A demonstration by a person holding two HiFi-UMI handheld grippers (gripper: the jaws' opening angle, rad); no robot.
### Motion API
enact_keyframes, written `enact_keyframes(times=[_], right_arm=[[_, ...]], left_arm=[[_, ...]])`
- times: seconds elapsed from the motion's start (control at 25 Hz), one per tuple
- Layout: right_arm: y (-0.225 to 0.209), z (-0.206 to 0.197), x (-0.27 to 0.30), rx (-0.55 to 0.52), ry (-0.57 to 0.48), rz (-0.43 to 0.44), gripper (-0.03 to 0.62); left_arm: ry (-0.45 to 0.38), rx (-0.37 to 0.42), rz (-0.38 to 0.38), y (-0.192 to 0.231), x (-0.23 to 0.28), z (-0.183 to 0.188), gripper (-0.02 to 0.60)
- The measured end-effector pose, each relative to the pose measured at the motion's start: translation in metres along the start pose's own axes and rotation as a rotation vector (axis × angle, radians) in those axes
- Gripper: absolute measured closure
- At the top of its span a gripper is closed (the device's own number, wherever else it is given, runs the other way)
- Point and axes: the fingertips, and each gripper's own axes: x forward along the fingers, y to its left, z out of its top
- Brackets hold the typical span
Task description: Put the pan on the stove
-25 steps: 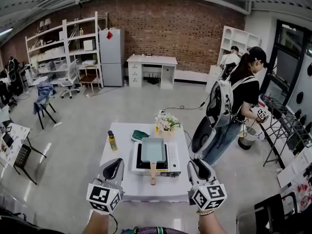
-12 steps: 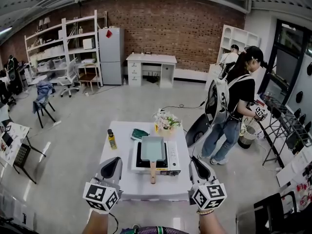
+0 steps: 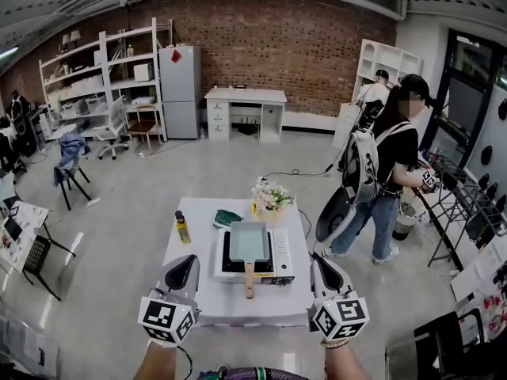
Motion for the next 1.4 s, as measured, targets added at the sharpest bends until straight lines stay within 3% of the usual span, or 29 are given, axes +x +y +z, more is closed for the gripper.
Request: enact_keyframes(times=[0.36, 1.4], right_arm=[[0.0022, 0.0027, 0.0002, -0.017, -0.006, -0.009, 0.591], [0.0016, -0.0047, 0.0045, -0.041, 0.032, -0.047, 0.592]], left_arm=[[-0.001, -0.006, -0.013, -0.0004, 0.0010, -0.0007, 0.563], [0.003, -0.025, -0.014, 0.0029, 0.0008, -0.0057, 0.563]])
